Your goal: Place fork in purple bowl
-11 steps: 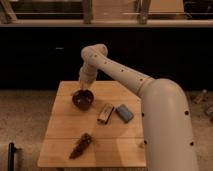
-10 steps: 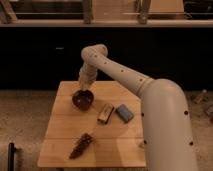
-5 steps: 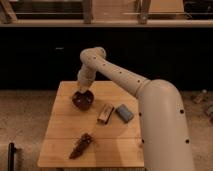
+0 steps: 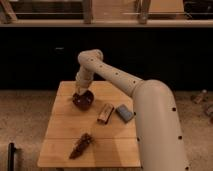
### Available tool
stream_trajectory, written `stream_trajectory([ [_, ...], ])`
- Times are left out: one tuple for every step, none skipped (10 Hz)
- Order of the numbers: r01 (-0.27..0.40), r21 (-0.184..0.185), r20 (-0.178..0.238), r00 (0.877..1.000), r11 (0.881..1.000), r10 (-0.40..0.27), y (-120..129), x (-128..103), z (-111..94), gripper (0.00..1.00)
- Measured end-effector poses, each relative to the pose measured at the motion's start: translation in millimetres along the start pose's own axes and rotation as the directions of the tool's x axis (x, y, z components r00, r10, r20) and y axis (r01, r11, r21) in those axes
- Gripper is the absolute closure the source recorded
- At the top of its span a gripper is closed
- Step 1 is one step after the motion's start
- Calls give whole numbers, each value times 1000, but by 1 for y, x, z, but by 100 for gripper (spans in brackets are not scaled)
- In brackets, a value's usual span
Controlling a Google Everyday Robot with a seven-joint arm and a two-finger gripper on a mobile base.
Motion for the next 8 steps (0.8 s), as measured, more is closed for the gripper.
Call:
stream_trajectory([
  [-4, -3, 1, 1000, 1000, 4, 0, 0, 3, 51],
  [-5, -4, 1, 1000, 1000, 5, 0, 0, 5, 44],
  [-7, -7, 2, 1000, 1000, 7, 0, -1, 7, 33],
  [-12, -11, 0, 1000, 1000, 12, 2, 0, 9, 23],
  [-16, -14, -3, 1000, 1000, 16, 3, 1, 10, 20],
  [-23, -16, -9, 1000, 1000, 23, 5, 2, 10, 20],
  [-32, -18, -17, 999, 999, 32, 7, 3, 10, 20],
  [-38, -19, -21, 999, 999, 37, 9, 5, 10, 20],
])
